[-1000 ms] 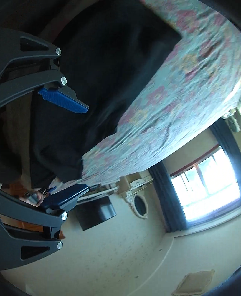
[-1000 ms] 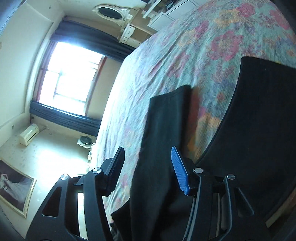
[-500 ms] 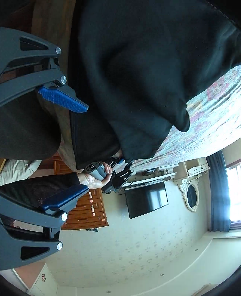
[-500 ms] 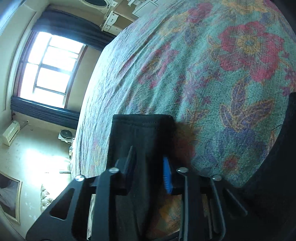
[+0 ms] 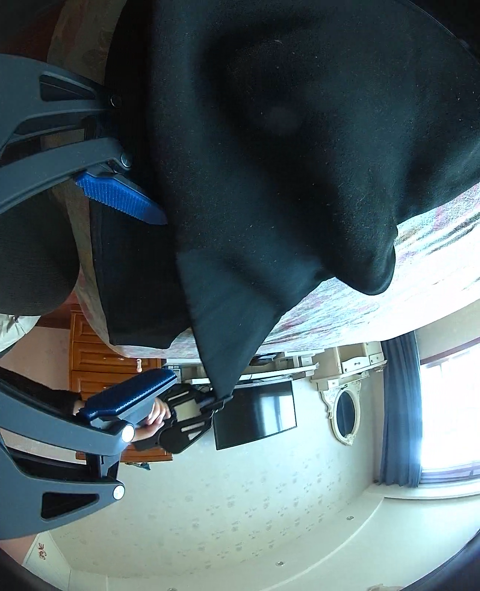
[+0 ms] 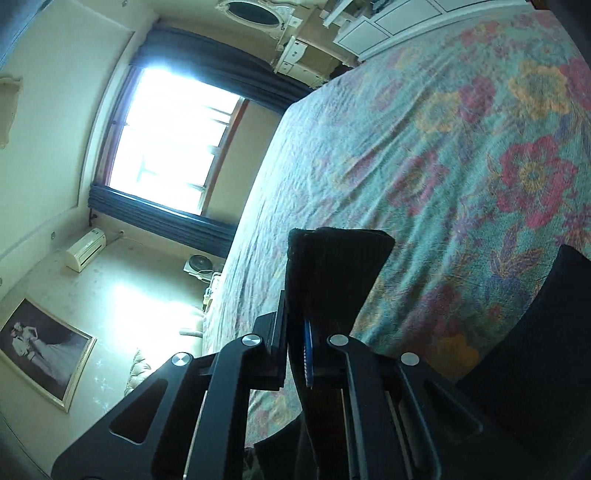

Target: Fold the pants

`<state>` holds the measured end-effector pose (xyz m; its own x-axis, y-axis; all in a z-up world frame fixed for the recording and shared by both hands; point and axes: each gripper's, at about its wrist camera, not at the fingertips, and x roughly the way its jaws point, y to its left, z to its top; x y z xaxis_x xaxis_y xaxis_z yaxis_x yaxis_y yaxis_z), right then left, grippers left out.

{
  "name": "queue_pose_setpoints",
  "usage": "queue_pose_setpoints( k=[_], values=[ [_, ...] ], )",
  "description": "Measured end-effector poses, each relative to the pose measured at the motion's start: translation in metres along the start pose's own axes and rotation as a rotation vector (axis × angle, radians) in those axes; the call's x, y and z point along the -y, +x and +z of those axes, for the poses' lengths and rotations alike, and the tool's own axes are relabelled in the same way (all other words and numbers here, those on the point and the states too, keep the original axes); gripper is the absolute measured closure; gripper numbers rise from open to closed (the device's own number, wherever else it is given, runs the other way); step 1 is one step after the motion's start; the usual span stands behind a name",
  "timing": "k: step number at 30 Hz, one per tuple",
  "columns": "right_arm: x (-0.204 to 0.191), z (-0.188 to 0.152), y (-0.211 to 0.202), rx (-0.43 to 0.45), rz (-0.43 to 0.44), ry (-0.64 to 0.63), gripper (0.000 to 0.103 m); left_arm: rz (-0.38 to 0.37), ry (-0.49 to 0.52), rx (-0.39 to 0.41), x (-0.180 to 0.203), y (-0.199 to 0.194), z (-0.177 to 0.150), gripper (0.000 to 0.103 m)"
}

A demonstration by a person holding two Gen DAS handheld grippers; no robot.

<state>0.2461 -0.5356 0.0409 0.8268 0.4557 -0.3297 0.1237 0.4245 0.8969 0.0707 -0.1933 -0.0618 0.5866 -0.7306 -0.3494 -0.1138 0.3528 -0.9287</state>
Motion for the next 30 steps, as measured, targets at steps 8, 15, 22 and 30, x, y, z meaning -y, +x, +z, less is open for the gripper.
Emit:
queue_pose_setpoints(
  k=[8,15,22,30],
  values=[
    [-0.021,-0.001,-0.062,0.034,0.065,-0.049,0.097,0.019,-0.044,0.054,-0.002,-0.004,-0.001,0.022],
    [0.005,-0.011,-0.114,0.057,0.009,-0.060,0.097,0.025,-0.193,0.066,-0.022,-0.012,0.007,0.030],
    [0.069,-0.032,-0.133,0.035,-0.104,0.011,0.097,0.121,-0.168,-0.008,-0.033,-0.012,0.011,0.090],
    [0.112,-0.049,-0.148,0.029,-0.139,0.072,0.097,0.112,-0.125,-0.025,-0.027,-0.017,0.010,0.091]
  ],
)
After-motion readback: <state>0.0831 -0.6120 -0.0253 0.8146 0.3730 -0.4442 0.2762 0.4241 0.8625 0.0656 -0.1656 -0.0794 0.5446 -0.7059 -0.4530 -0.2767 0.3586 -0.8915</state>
